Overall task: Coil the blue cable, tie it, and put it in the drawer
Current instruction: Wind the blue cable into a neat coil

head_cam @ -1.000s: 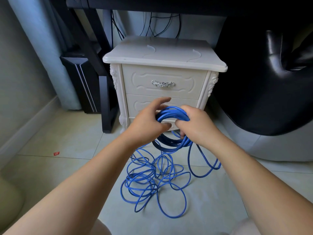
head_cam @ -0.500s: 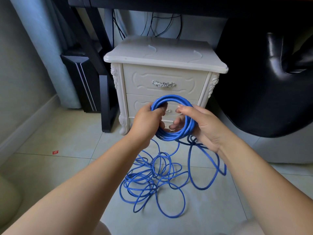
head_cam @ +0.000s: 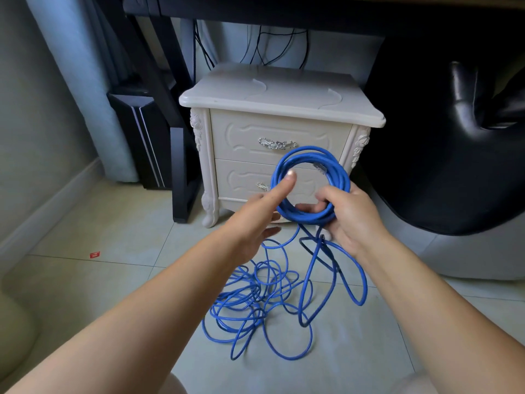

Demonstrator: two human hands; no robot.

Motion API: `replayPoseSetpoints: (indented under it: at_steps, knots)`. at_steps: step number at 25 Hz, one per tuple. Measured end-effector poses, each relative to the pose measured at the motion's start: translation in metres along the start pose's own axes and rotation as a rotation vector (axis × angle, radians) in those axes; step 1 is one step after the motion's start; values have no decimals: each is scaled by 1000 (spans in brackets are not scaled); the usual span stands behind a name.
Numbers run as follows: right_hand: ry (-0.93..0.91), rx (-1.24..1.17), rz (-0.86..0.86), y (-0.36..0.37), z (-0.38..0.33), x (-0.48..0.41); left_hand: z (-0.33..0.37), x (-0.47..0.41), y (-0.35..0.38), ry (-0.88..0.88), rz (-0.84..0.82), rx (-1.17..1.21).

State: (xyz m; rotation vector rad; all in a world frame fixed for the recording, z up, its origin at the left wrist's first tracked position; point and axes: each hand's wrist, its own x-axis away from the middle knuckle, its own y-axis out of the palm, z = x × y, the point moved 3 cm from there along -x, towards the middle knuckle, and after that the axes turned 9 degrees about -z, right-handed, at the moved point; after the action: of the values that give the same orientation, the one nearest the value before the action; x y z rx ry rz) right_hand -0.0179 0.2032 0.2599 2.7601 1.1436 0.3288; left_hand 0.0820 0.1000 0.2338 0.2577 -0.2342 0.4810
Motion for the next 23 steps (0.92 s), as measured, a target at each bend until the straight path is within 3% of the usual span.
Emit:
replayPoseSetpoints:
  at_steps: [4,10,17,20,23]
  knots:
    - [-9,-72,11,-2,-3,0,-14,-2,4,-192,-65,260]
    - [-20,-121,12,-6,-3,0,-15,-3,11,-189,-117,504]
    - [-45,-184,246,-20,1,-2,-19,-2,16,-46,51,431]
    - [3,-29,306,-28,7,-6,-9,2,12,69,52,426]
    - [122,159,229,-26,16,-9,4,2,0,204,67,210]
